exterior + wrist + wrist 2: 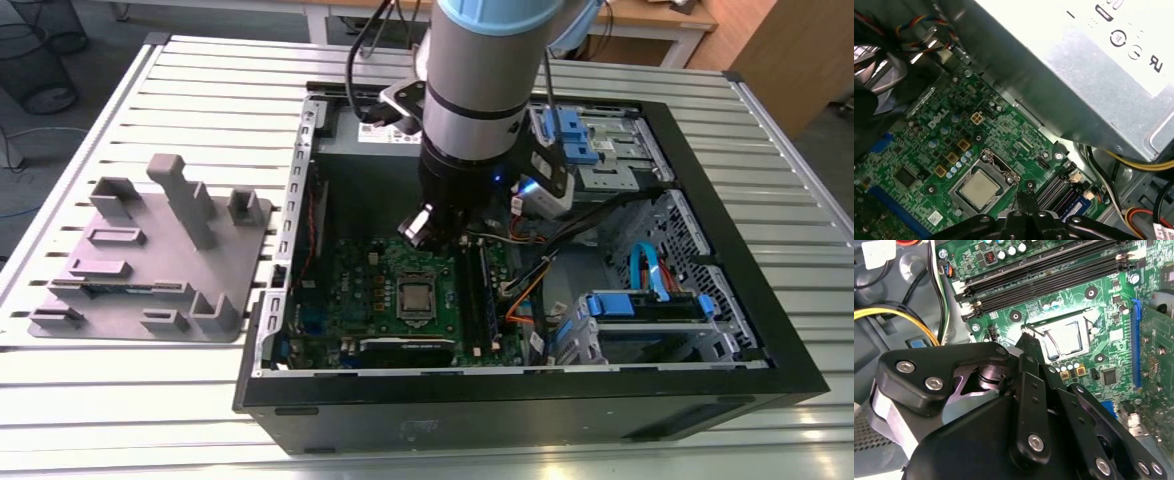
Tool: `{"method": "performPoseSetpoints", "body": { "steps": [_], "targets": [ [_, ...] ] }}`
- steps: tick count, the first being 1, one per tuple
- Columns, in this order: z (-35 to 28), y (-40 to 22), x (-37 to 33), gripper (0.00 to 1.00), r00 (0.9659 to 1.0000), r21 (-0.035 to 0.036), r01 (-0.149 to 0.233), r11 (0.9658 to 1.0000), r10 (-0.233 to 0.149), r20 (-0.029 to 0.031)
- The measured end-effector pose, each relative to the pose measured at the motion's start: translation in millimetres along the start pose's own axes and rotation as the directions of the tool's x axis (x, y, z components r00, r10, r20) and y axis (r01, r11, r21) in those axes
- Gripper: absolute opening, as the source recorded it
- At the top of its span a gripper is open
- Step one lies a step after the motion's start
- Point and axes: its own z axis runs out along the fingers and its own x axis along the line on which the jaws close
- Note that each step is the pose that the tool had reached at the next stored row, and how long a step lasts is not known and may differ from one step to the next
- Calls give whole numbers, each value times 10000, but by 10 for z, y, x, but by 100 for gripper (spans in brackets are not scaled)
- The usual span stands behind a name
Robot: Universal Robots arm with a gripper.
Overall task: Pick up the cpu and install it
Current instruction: 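Install the first cpu locking lever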
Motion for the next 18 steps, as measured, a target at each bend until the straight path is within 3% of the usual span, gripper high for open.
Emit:
{"method": "performPoseSetpoints", "body": {
  "steps": [9, 18],
  "targets": [
    [47, -1, 2, 11, 9949, 45, -1010, 9949, 1010, 10],
    [79, 26, 36, 11, 9924, 275, -1219, 9922, 1223, -139]
  ]
}}
